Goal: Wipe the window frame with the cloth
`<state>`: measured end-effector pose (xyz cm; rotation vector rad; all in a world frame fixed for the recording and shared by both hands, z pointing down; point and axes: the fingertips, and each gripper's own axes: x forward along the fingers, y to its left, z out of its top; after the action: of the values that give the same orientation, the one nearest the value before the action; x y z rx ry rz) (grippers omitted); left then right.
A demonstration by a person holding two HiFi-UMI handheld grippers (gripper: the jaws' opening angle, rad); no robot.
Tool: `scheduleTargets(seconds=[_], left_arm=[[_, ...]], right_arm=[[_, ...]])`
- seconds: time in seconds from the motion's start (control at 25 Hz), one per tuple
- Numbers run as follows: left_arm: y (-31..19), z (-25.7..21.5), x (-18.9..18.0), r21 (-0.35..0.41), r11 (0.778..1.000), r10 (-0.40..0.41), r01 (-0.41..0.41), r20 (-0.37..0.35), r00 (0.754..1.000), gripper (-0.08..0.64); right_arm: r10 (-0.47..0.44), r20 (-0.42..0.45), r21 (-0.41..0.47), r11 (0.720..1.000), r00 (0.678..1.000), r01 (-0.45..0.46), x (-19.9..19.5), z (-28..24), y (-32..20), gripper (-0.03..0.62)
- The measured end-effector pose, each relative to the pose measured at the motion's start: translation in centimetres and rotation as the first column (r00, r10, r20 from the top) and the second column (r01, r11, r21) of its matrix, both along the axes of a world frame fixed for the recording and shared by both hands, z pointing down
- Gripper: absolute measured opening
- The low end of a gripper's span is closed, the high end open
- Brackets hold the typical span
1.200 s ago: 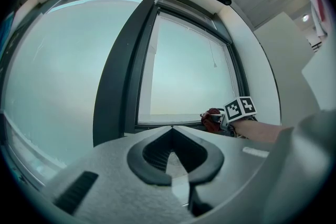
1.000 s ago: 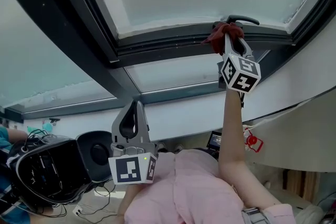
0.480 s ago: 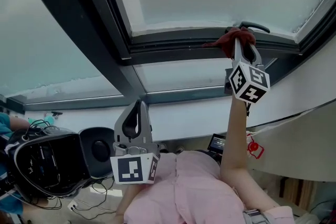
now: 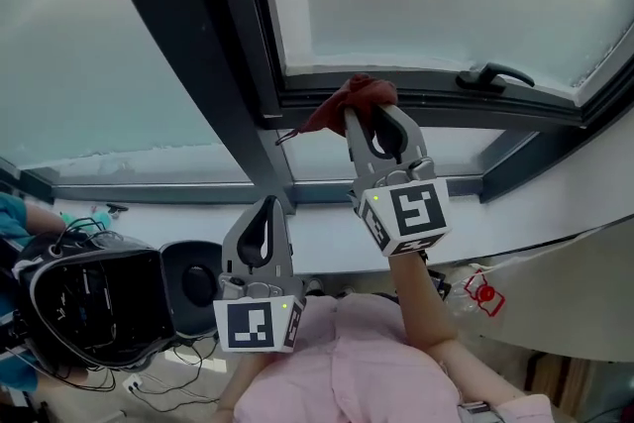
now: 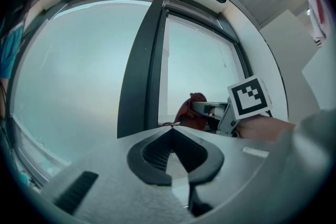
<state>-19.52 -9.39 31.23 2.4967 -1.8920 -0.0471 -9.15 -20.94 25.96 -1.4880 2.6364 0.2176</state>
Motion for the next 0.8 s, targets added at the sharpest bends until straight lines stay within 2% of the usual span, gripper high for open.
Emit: scheduleTargets(seconds=[0.16,0.32,0.6,0.72,0.8], left_arm=[[0.2,0.2,-2.2,-0.004,0.999,-0.04,0.04,0.0,0.999,-0.003],[0.2,0.2,-4.3,-0.008,0.997,-0.081,0.081,-0.001,0.997,-0.003],[0.3,0.1,-6.9,-0.016,0.994,-0.11,0.11,-0.005,0.994,-0.003],[0.9,-0.6,-8.4,-0.018,0.994,-0.107,0.106,-0.01,0.994,-0.003],[0.5,-0.3,-7.9,-0.018,0.994,-0.108,0.108,-0.01,0.994,-0.003]], right_arm=[[-0.084,-0.026,-0.043,0.996,0.996,0.083,-5.5,2.1,-0.1,0.069],[-0.13,-0.057,-0.087,0.988,0.99,0.125,-8.8,4.3,-0.6,0.069],[-0.131,-0.102,-0.165,0.98,0.986,0.113,-11.5,7.6,-2.2,0.069],[-0.126,-0.12,-0.163,0.981,0.985,0.106,-12.7,7.6,-2.4,0.069],[-0.132,-0.123,-0.152,0.982,0.984,0.113,-12.3,7.9,-2.8,0.069]])
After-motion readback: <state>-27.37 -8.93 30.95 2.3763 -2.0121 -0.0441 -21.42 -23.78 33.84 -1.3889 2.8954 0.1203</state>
